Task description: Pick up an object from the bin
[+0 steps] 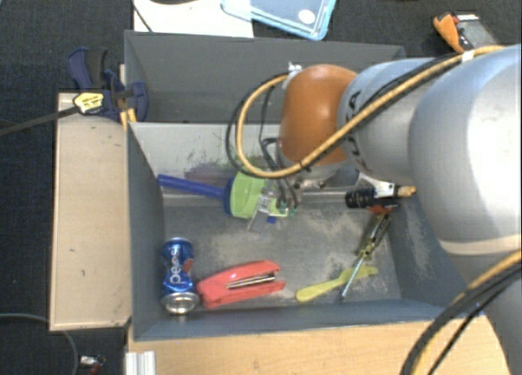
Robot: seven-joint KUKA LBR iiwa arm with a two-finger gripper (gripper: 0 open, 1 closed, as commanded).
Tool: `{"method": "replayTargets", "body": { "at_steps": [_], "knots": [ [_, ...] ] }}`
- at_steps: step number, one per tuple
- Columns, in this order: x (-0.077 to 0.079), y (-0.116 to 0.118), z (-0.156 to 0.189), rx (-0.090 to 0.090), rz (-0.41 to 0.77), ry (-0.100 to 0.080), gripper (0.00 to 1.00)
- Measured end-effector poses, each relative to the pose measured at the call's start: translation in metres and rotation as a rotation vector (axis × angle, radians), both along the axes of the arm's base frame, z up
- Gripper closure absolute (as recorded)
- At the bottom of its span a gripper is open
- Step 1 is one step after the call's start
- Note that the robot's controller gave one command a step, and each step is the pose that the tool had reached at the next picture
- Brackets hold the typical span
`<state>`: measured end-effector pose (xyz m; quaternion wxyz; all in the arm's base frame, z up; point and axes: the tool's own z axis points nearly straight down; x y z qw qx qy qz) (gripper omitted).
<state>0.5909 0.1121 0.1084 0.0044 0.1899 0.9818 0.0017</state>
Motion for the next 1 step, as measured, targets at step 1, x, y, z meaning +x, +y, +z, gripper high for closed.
{"method": "replayTargets", "body": {
  "at_steps": [1],
  "knots": [
    [-0.0008,-0.0005,0.0246,0.000,0.000,0.003,1.00]
  ]
}}
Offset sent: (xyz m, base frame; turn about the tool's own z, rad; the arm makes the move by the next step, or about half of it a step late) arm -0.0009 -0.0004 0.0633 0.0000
